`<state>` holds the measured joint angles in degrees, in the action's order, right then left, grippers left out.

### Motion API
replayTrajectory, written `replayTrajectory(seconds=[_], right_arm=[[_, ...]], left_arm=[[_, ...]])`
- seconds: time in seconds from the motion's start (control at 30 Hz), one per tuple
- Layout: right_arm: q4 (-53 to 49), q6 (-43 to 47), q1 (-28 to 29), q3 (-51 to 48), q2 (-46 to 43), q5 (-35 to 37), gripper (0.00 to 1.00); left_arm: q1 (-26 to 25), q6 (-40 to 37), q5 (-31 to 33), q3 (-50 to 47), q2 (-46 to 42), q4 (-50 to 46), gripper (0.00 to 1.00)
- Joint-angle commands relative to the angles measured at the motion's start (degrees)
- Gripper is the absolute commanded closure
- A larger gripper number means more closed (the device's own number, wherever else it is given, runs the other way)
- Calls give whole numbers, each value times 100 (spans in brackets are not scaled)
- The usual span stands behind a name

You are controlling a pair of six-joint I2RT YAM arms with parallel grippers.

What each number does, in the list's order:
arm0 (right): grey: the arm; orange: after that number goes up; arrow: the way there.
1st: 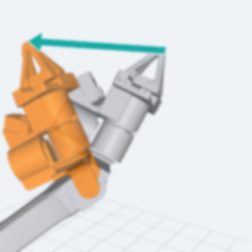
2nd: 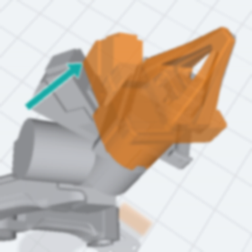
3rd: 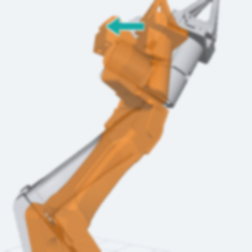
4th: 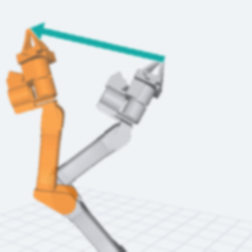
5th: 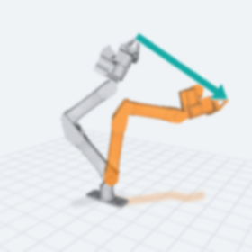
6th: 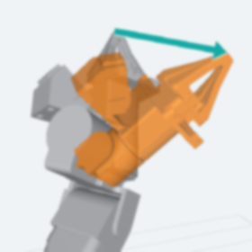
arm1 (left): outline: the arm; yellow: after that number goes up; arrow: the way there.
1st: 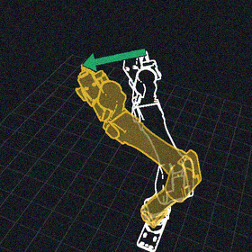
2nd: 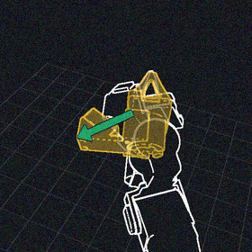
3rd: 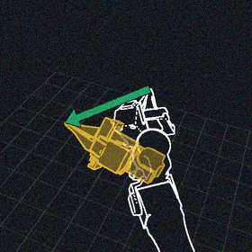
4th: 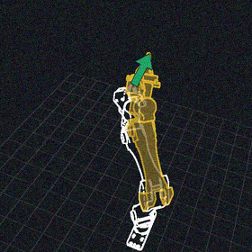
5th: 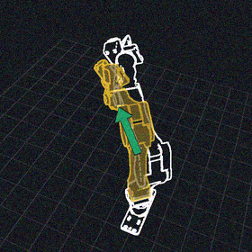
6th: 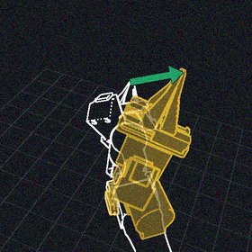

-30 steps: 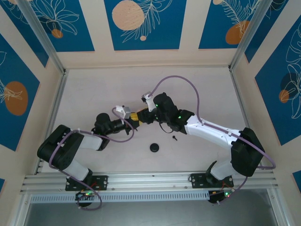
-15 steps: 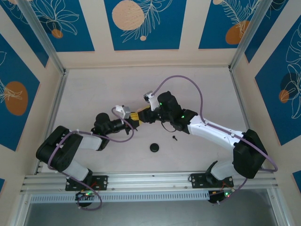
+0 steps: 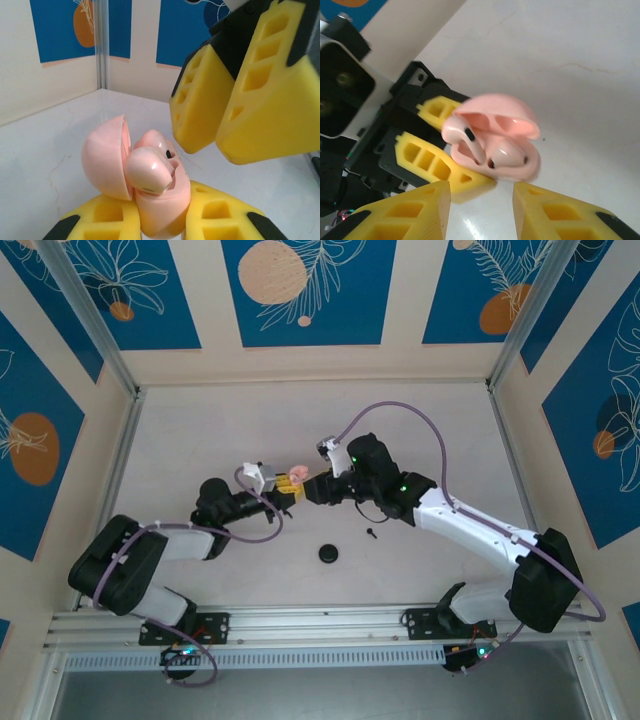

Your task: Insert wireless bluetooth earbuds into charging case

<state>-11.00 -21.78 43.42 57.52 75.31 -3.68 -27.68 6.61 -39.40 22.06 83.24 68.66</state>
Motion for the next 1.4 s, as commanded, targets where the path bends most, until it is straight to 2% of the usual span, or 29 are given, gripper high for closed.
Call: replayTrajectory(seconds=[0.0, 0.2, 0.53, 0.8, 1.2, 1.37], right_arm=[[-872, -364, -18, 451, -101, -22, 62], [-1286, -769, 109, 840, -38, -58, 62], [-1995, -978, 244, 1687, 532, 45, 62], [-2107, -1056, 273, 2071, 1076, -51, 62], [-2094, -1090, 264, 2226, 1428, -187, 61], [-2116, -1118, 242, 2240, 1520, -203, 58]], left_arm=[[-36, -598, -60, 157, -274, -552, 94], [-36, -879, 29, 156, -423, -1000, 93], [-36, -887, 96, 131, -238, -905, 93], [-36, -924, 98, 148, -264, -959, 93], [-38, -967, 90, 167, -287, -1022, 94], [-33, -1012, 81, 184, -298, -1105, 93]])
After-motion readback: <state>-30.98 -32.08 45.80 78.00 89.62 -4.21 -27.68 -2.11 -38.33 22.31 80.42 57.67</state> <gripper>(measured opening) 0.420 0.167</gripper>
